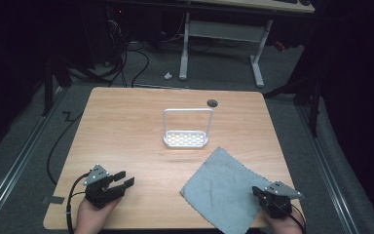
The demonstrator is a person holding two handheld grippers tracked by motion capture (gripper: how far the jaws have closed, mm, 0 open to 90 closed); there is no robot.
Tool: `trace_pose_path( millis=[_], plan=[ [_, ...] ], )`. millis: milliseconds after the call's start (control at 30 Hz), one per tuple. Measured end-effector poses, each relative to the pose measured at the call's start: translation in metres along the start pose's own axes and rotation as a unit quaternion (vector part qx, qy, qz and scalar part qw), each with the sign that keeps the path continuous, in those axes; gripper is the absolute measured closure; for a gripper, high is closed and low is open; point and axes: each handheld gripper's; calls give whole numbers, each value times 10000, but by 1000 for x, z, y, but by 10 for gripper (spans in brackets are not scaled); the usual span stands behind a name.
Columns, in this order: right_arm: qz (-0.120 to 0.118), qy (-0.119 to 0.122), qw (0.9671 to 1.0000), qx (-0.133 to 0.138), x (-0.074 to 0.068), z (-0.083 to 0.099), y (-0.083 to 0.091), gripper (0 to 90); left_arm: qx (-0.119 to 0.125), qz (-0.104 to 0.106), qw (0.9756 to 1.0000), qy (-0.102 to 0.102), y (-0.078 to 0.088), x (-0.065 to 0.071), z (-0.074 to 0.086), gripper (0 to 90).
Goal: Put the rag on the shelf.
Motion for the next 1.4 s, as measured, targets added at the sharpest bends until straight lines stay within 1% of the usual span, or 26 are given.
trace_pose_path(
  millis=[33,100,300,333,367,400,433,467,567,633,700,733,767,833,867,933,1000,1033,1067,1100,1133,1167,1200,1233,1333,1400],
  plan=[
    [-75,53,9999,-140,-4,1,-3,900,-9,12,10000,-7,-1,1,0,514],
    [-82,79,9998,-136,-5,2,-3,900,-8,34,10000,-31,-1,3,0,515],
    [-420,402,9982,-140,-26,-3,-6,900,-62,180,9998,-100,-4,12,-1,517],
    [-478,459,9977,-138,-31,-5,-7,900,-85,208,9997,-138,-5,15,-1,517],
    [-615,551,9965,-132,-41,-8,-10,900,-114,237,9995,-195,-6,18,-1,518],
    [-615,551,9965,-132,-41,-8,-10,900,-130,257,9994,-209,-7,20,-1,518],
    [-754,666,9948,-136,-52,-13,-14,900,-184,390,9987,-263,-12,29,-1,521],
    [-754,666,9948,-136,-52,-13,-14,900,-184,390,9987,-263,-12,29,-1,522],
    [-902,892,9918,-130,-69,-19,-19,900,-371,553,9969,-424,-20,45,0,531],
    [-984,1045,9896,-120,-79,-22,-21,900,-524,722,9950,-452,-27,58,2,539],
    [-1036,1155,9878,-119,-85,-24,-23,900,-690,900,9918,-589,-33,75,4,557],
    [-1068,1201,9869,-105,-88,-25,-23,900,-861,1007,9881,-787,-38,90,6,574],
    [-1068,1201,9869,-105,-88,-25,-23,900,-861,1007,9881,-787,-38,90,6,591],
    [-1116,1187,9866,-24,-86,-25,-23,900,-1047,1064,9836,-1012,-44,105,9,610],
    [-1114,1141,9872,35,-84,-25,-21,900,-1136,1082,9823,-1029,-47,108,10,640],
    [-1069,994,9892,157,-78,-26,-18,900,-1252,1134,9807,-981,-52,112,12,699],
    [-1048,966,9896,180,-78,-26,-18,900,-1394,1083,9781,-1100,-56,114,15,716],
    [-1025,948,9900,180,-77,-26,-18,900,-1445,1053,9772,-1143,-58,115,16,774],
    [-1025,948,9900,180,-77,-26,-18,900,-1430,1046,9774,-1150,-58,115,16,774],
    [-995,980,9901,168,-77,-26,-18,900,-1437,1025,9775,-1150,-58,114,16,833],
    [-995,980,9901,168,-77,-26,-18,900,-1440,1000,9777,-1156,-58,113,16,833],
    [-991,995,9900,168,-77,-26,-19,900,-1439,967,9778,-1177,-58,112,16,867],
    [-967,993,9902,162,-77,-26,-19,900,-1443,1000,9773,-1185,-58,110,16,897],
    [-967,993,9902,162,-77,-26,-19,900,-1441,998,9775,-1173,-58,109,15,897],
    [-972,992,9902,171,-78,-27,-19,900,-1400,830,9792,-1209,-57,102,14,897],
    [-978,988,9901,187,-78,-27,-18,900,-1367,745,9815,-1112,-55,93,13,897]
  ],
)
Point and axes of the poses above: each handheld gripper's, and its own axes: y roughly backward along the jaws, z roughly out of its underside, x roughly to its right, and after that the axes turned 1 degree about x, right-handed
